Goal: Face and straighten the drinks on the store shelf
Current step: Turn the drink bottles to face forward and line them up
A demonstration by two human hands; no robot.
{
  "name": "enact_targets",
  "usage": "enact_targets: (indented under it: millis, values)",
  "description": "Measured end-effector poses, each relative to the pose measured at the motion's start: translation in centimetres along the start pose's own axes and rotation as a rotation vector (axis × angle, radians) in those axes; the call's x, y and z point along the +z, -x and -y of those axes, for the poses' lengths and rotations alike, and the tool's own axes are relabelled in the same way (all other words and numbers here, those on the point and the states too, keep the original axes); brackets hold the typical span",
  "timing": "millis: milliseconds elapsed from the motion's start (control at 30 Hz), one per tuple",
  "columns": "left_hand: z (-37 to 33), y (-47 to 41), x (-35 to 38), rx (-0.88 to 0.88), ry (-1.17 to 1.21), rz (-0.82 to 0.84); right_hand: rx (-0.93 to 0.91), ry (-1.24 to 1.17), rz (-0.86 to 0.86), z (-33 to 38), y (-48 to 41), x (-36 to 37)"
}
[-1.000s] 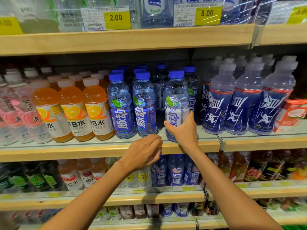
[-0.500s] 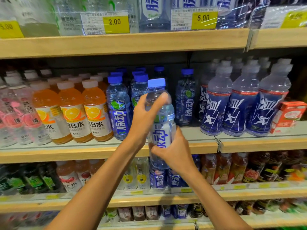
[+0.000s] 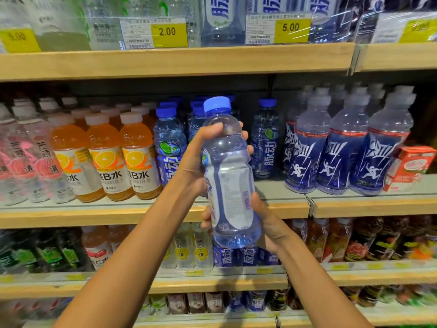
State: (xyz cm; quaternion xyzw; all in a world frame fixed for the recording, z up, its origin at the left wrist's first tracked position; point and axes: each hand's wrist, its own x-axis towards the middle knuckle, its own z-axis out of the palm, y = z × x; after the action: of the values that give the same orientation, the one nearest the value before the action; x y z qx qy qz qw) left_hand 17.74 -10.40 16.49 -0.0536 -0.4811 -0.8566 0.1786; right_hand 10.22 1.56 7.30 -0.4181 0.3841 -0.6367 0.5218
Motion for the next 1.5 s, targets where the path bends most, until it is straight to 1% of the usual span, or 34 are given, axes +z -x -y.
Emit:
enact_targets:
  millis: [33,100,200,267,333,400,500,533,600,700,767,867,933,967,1033,1100,1133,1167,1233,1300,1400,1433,1500]
  values:
    - [0.0,-0.2,0.0,-0.006,0.055,0.067,-0.003,-0.033,0.081,-0.1,0.0,0.2]
    - [0.0,-0.6,-0.1,-0.011,0.095,0.162,0.023,-0.091,0.141,0.0,-0.2,0.7]
    - [0.3,-0.9,-0.5,-0.016,0.053,0.184,-0.022,-0.074,0.108,-0.1,-0.4,0.9]
    - [0.6,-0.9,-0.8,-0.024,-0.010,0.161,-0.041,-0.027,0.021,-0.2,-0.2,0.9]
    - [0.6,-0.6,-1.0,-0.014,-0.178,0.080,-0.023,0.038,-0.164,-0.2,0.2,0.8]
    - [0.4,-0.2,-1.1,0.030,-0.381,-0.082,-0.024,0.080,-0.321,-0.2,0.6,0.6]
    - [0.2,0.2,-1.2,0.166,-0.602,-0.331,-0.162,0.229,-0.405,0.4,0.7,0.7]
    - [0.1,0.4,-1.1,0.237,-0.671,-0.385,-0.218,0.293,-0.425,0.5,0.7,0.8]
    - [0.2,0.6,-0.2,0.346,-0.767,-0.438,-0.297,0.407,-0.523,0.4,0.3,0.9]
    - [1.3,0.3,1.7,0.392,-0.818,-0.469,-0.346,0.583,-0.717,-0.1,-0.1,1.5]
    - [2.1,-0.1,3.0,0.435,-0.810,-0.555,-0.345,0.699,-0.808,-0.6,-0.1,2.0]
    - [2.9,-0.7,3.5,0.507,-0.791,-0.709,-0.345,0.802,-0.867,-1.4,-0.2,2.6]
    - [2.9,-0.9,3.3,0.536,-0.769,-0.740,-0.359,0.829,-0.850,-1.8,-0.1,2.6]
    - [2.8,-1.0,3.2,0.547,-0.754,-0.727,-0.357,0.797,-0.814,-1.8,0.0,2.6]
    - [2.2,-1.0,2.8,0.543,-0.715,-0.657,-0.361,0.629,-0.683,-1.5,0.3,2.1]
    - [1.6,-0.9,2.3,0.473,-0.625,-0.567,-0.334,0.479,-0.550,-0.7,0.7,1.1]
    - [1.3,-0.8,2.0,0.410,-0.554,-0.517,-0.288,0.419,-0.482,-0.1,0.9,0.5]
    - [0.9,-0.8,1.7,0.334,-0.469,-0.449,-0.229,0.349,-0.402,0.5,1.2,0.1]
    - [0.4,-0.9,1.0,0.188,-0.280,-0.255,-0.110,0.194,-0.231,1.5,1.6,-0.5]
    - [0.0,-1.1,0.7,0.108,-0.140,-0.058,-0.024,0.088,-0.118,2.2,1.9,-0.7]
    - [-0.2,-1.7,0.2,0.047,-0.028,0.142,-0.023,0.088,-0.010,2.8,1.7,0.1]
    - [-0.2,-1.8,0.0,0.040,-0.008,0.175,-0.037,0.130,-0.007,2.8,1.5,0.5]
    - [0.0,-2.0,-0.5,0.030,0.015,0.211,-0.074,0.225,-0.056,2.8,1.0,1.2]
